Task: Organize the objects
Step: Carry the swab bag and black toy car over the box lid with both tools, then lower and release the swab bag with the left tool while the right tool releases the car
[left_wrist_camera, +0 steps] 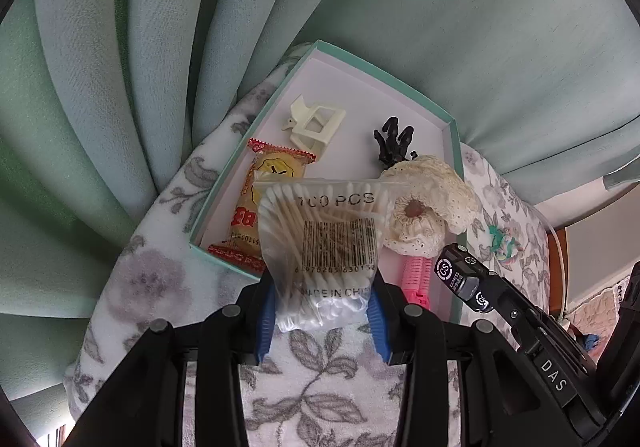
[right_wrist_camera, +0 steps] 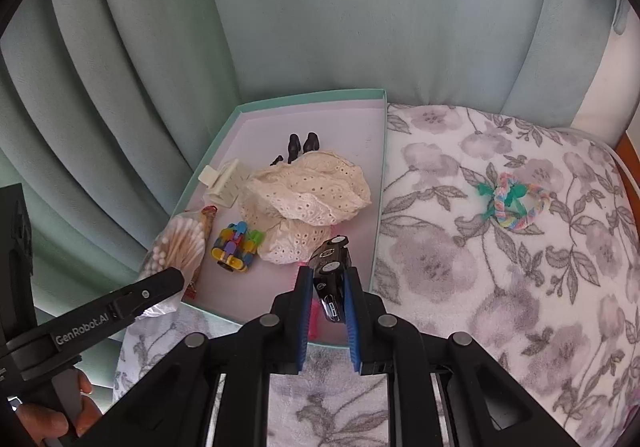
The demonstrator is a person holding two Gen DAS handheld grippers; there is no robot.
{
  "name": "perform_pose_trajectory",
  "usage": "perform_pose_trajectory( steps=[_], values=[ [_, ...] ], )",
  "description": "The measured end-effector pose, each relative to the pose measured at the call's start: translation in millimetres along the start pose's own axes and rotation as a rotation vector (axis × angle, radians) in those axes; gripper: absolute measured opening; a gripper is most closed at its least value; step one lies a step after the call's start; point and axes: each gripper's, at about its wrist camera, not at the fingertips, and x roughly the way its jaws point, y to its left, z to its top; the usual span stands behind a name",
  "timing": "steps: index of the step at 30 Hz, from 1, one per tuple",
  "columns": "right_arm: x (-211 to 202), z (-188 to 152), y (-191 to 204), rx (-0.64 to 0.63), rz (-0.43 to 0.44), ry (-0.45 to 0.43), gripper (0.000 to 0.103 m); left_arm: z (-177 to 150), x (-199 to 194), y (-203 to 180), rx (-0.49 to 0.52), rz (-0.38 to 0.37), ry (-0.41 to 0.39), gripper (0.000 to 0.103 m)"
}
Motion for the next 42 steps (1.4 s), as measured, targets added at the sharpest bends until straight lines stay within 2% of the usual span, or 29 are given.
perform_pose_trajectory(
  steps=[24, 42],
  values=[
    [42.8, -14.9, -7.4, 0.01, 0.016, 0.083, 0.017, -0.8, 31.2, -10.2, 0.044, 0.037, 0.047, 0.041],
    [41.1, -17.8, 1.4, -0.011, 0.015, 0.095, 0.019, -3.8, 31.0, -15.3, 0.063, 0.055, 0.056, 0.044]
  ],
)
